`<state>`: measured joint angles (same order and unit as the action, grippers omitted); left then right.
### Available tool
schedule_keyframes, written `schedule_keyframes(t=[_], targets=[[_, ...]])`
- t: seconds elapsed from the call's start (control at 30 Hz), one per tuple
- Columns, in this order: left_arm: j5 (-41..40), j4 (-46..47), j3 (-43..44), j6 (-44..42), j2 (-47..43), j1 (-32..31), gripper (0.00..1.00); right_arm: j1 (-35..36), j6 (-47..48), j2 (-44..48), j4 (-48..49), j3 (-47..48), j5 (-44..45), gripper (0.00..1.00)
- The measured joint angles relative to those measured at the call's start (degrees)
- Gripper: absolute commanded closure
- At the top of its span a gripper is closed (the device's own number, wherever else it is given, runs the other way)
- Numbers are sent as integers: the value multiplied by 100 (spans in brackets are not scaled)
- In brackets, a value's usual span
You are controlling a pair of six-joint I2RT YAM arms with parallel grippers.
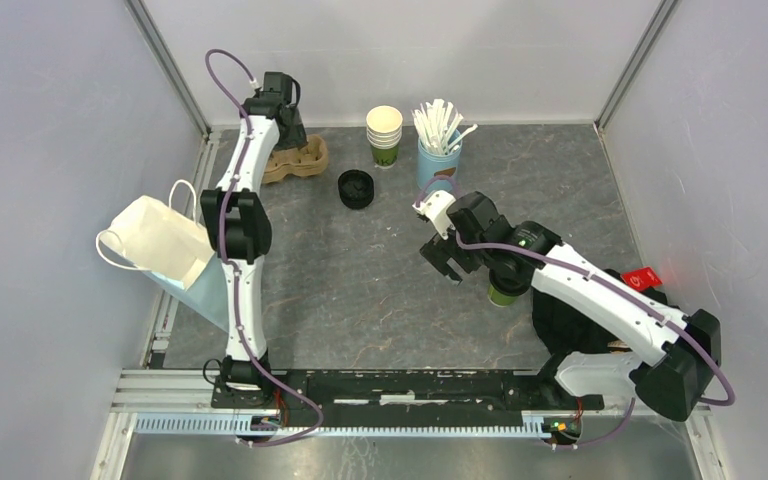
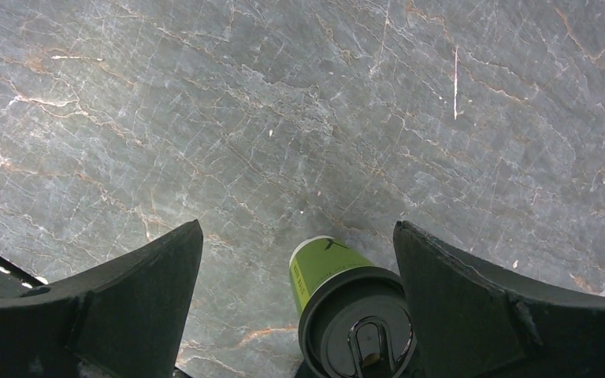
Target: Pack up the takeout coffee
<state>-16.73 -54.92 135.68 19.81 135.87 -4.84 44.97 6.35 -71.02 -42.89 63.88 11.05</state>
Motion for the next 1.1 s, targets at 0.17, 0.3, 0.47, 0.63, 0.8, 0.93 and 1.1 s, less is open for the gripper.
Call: schedule_keyframes(t=[0.17,0.3,0.47,0.63,0.8,0.93,1.1], targets=[[66,70,153,-293,236,50,35,0,0,-127,0,33,0,2],[83,76,153,-426,330,85,38,0,0,-168,13,61,-2,2],[151,92,181,-507,420,101,40,0,0,-181,20,63,-9,2],[184,118,199,-514,435,101,39,0,0,-181,22,63,-22,2],[184,179,219,-516,437,103,44,0,-2,-181,22,63,-28,2],[219,249,256,-516,450,111,43,0,0,-181,22,63,-44,2],[240,289,282,-516,470,138,42,0,-2,-181,22,63,-48,2]])
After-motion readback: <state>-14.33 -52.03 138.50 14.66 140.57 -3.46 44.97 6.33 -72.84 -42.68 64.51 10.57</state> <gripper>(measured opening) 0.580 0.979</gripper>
